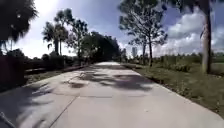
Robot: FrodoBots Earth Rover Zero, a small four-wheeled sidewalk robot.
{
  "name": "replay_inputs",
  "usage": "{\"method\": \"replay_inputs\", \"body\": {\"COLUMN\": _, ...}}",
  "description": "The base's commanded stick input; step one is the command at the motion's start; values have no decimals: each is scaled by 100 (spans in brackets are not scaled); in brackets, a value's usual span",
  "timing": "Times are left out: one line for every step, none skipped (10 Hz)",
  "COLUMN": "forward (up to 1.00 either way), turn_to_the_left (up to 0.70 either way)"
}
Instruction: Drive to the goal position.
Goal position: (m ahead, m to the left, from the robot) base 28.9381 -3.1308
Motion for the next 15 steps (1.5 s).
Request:
{"method": "replay_inputs", "body": {"forward": 85, "turn_to_the_left": 0}}
{"method": "replay_inputs", "body": {"forward": 85, "turn_to_the_left": 0}}
{"method": "replay_inputs", "body": {"forward": 85, "turn_to_the_left": 0}}
{"method": "replay_inputs", "body": {"forward": 85, "turn_to_the_left": 0}}
{"method": "replay_inputs", "body": {"forward": 85, "turn_to_the_left": 0}}
{"method": "replay_inputs", "body": {"forward": 85, "turn_to_the_left": 0}}
{"method": "replay_inputs", "body": {"forward": 85, "turn_to_the_left": 0}}
{"method": "replay_inputs", "body": {"forward": 85, "turn_to_the_left": 0}}
{"method": "replay_inputs", "body": {"forward": 85, "turn_to_the_left": 0}}
{"method": "replay_inputs", "body": {"forward": 85, "turn_to_the_left": 0}}
{"method": "replay_inputs", "body": {"forward": 85, "turn_to_the_left": 0}}
{"method": "replay_inputs", "body": {"forward": 85, "turn_to_the_left": 0}}
{"method": "replay_inputs", "body": {"forward": 85, "turn_to_the_left": 0}}
{"method": "replay_inputs", "body": {"forward": 85, "turn_to_the_left": 0}}
{"method": "replay_inputs", "body": {"forward": 85, "turn_to_the_left": 0}}
